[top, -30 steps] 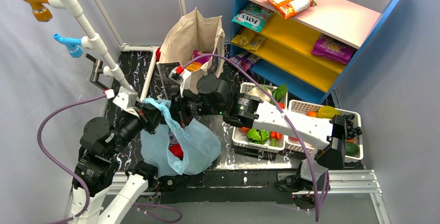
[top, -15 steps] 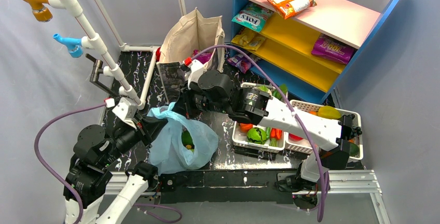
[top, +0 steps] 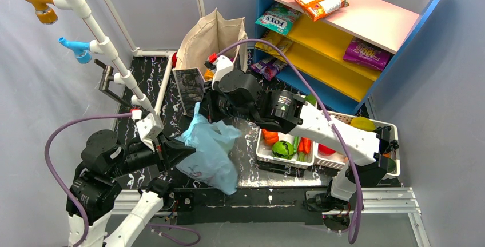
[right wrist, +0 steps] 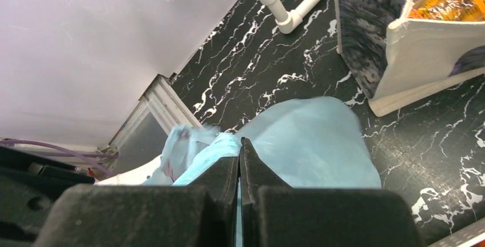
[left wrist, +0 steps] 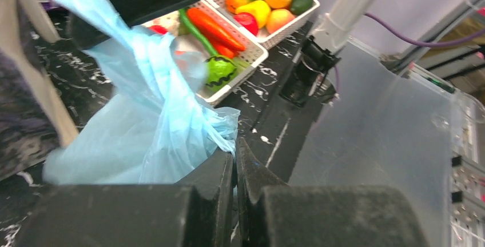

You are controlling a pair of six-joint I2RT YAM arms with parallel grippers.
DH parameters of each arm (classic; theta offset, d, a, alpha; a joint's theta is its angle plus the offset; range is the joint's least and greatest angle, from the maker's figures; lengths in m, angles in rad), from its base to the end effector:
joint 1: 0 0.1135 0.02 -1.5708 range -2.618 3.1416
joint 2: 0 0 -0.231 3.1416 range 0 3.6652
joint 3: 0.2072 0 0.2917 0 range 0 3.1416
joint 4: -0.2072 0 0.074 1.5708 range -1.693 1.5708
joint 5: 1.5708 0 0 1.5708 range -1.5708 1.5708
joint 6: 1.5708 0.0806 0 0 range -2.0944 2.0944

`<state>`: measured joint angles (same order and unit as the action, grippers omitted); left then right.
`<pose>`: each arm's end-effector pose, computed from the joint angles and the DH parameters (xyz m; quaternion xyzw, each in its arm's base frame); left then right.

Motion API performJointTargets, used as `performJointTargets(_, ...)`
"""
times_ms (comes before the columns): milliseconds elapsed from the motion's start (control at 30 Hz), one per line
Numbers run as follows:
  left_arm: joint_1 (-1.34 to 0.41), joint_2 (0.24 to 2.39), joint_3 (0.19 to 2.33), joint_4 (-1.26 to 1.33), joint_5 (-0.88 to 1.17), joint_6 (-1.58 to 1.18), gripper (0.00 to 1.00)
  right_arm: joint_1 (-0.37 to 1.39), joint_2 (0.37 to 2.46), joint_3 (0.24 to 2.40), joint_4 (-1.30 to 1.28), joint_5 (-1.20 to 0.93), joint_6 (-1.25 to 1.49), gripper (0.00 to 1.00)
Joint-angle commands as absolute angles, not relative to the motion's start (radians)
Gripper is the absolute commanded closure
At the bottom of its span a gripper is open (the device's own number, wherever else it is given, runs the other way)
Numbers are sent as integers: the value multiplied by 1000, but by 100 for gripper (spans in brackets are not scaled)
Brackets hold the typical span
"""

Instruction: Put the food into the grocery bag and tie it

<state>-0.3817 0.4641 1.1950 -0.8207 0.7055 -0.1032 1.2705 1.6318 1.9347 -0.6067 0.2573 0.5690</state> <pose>0.0926 -0.0935 0.4400 0.3270 0.6536 -0.3996 0.5534 0.1479 0.4082 0.4410 -0.2033 0.7767 0.4043 0.4380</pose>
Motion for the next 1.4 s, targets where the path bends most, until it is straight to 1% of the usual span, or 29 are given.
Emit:
performJointTargets(0,-386,483,1224,-839,920,-89,100,1253,1622,1923,-567,394,573,99)
performJointTargets(167,-387,467,1234,-842,910,-93,100,1190,1622,1878,-579,421,649,99)
performJointTargets(300,-387,455,1258,-875,912,-96,100,1073,1629,1808,-602,323,741,99)
performJointTargets(400,-387,441,1281,-905,905,-94,100,998,1640,1772,-624,293,752,99)
performJointTargets(533,-387,427,1313,-949,896,-95,100,930,1672,1795,-701,313,729,99)
performJointTargets(733,-387,404,1366,-1021,834,-94,100,890,1679,1784,-767,300,753,99)
performJointTargets(833,-387,396,1392,-1077,772,-85,100,899,1650,1786,-713,223,700,99)
performJointTargets(900,-387,385,1389,-1105,691,-93,100,921,1624,1791,-662,176,661,99)
performJointTargets(933,-387,380,1387,-1107,650,-122,89,939,1613,1793,-640,158,638,99)
performJointTargets(967,-387,380,1392,-1105,604,-157,73,961,1603,1795,-629,156,624,99)
performJointTargets(1033,-387,389,1415,-1096,530,-223,45,1010,1592,1811,-628,166,603,99)
performJointTargets(1067,-387,403,1433,-1095,498,-250,34,1032,1588,1815,-632,175,602,99)
performJointTargets(1100,-387,417,1450,-1095,484,-272,28,1060,1587,1815,-637,184,608,99)
performJointTargets(1133,-386,436,1468,-1097,469,-294,19,1078,1585,1814,-638,185,617,99)
performJointTargets(1233,-386,510,1520,-1108,433,-375,11,1106,1594,1832,-639,167,626,99)
performJointTargets(1300,-387,579,1568,-1125,388,-447,13,1120,1606,1861,-645,151,620,99)
performJointTargets(1367,-386,662,1638,-1168,329,-527,18,1128,1617,1880,-647,139,620,99)
